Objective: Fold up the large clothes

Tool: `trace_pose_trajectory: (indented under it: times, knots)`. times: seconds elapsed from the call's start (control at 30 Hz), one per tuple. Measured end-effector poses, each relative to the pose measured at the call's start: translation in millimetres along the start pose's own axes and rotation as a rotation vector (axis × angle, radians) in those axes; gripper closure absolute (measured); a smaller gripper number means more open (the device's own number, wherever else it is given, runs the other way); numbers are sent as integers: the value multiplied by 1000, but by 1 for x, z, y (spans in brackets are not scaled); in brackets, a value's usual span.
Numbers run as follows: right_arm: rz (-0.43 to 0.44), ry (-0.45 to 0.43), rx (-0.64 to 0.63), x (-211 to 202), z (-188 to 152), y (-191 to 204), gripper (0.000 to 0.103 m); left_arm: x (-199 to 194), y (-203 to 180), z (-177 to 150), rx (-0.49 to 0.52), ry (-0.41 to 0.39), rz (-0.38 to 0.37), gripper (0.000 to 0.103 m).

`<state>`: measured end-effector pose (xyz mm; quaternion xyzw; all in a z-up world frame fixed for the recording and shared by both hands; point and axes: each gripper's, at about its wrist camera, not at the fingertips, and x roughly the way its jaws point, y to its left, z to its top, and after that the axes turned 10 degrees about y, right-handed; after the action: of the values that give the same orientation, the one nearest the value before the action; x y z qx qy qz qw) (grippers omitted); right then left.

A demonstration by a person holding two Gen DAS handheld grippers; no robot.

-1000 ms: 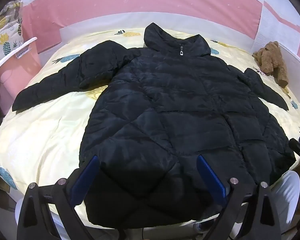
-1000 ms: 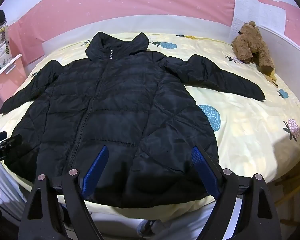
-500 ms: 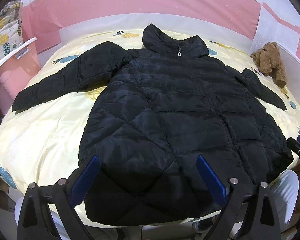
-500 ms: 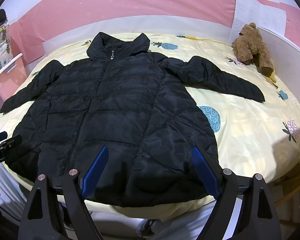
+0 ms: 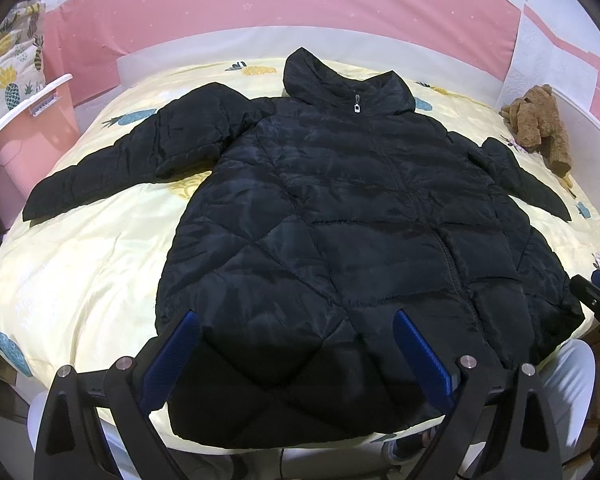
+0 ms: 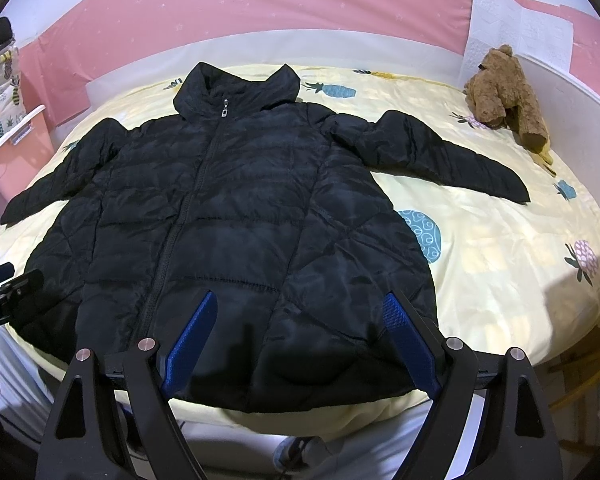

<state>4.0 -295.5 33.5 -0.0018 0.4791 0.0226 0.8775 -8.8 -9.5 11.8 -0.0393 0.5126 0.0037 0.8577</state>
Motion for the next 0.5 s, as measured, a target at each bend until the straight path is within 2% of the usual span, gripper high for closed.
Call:
trace_pose_trajectory:
  times: [0.5]
  knots:
    - [-2,0,-2,1,0,0,18,1,0,-1,-1,3,-5,5]
